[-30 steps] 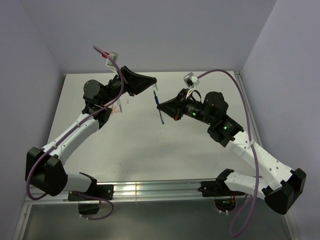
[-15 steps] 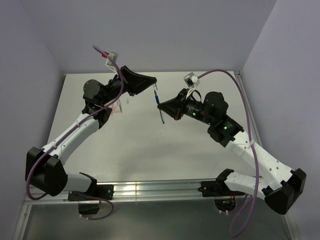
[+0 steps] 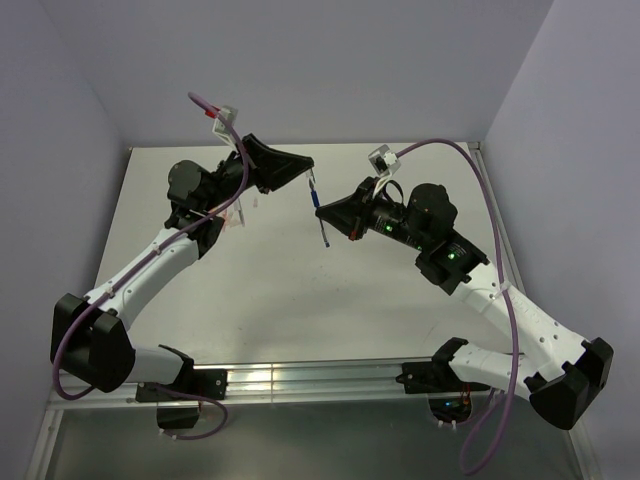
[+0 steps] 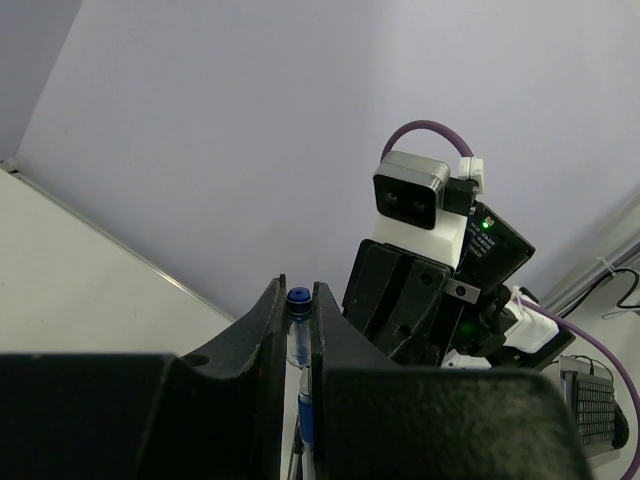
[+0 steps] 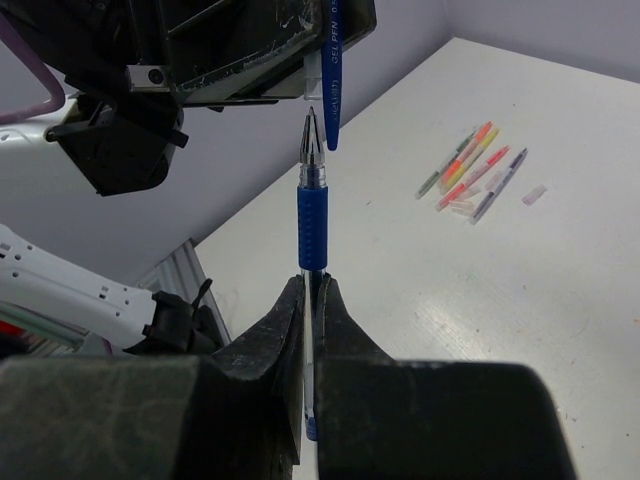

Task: Insert the pens into the pen caps
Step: Insert the pen cap onto the pen.

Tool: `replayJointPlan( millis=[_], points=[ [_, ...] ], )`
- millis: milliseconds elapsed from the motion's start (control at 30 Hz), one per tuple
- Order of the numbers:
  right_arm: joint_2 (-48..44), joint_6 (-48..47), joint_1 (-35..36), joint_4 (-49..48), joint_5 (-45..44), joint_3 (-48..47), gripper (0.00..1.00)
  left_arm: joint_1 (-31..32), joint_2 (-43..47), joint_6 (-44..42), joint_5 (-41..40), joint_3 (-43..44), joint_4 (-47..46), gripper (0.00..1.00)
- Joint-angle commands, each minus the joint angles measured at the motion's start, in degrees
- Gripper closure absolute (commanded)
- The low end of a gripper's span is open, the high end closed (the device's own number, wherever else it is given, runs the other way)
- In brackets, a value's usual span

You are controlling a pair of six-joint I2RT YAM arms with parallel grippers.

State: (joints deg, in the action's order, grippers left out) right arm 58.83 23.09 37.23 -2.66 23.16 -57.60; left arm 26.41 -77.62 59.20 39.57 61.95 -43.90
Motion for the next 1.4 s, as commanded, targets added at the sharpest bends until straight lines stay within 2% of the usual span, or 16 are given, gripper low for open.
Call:
replayJointPlan(
  millis=[0,800,1300,1367],
  points=[
    [-1.7,-0.7,-0.6,-1.3,-0.7,-0.3,1.00,0.3,0.6,0.2,0.4,0.0,-2.6,1.00],
    [-0.5,0.3,-2.0,-2.4,-0.8,0.0,1.00,3.3,-1.0,2.9,0.2,-3.7,-5.8,1.00],
    [3.7,2.4,-3.5,1.1,-3.4,-1.6,1.00,5.1,-3.8,7.8,-5.2,-7.7,-1.4,1.00],
    [5.0,2.7,-3.7,2.2,-3.5,-2.3,1.00,5.1,-4.4,7.7,-6.8,-6.9,2.7,1.00]
  ],
)
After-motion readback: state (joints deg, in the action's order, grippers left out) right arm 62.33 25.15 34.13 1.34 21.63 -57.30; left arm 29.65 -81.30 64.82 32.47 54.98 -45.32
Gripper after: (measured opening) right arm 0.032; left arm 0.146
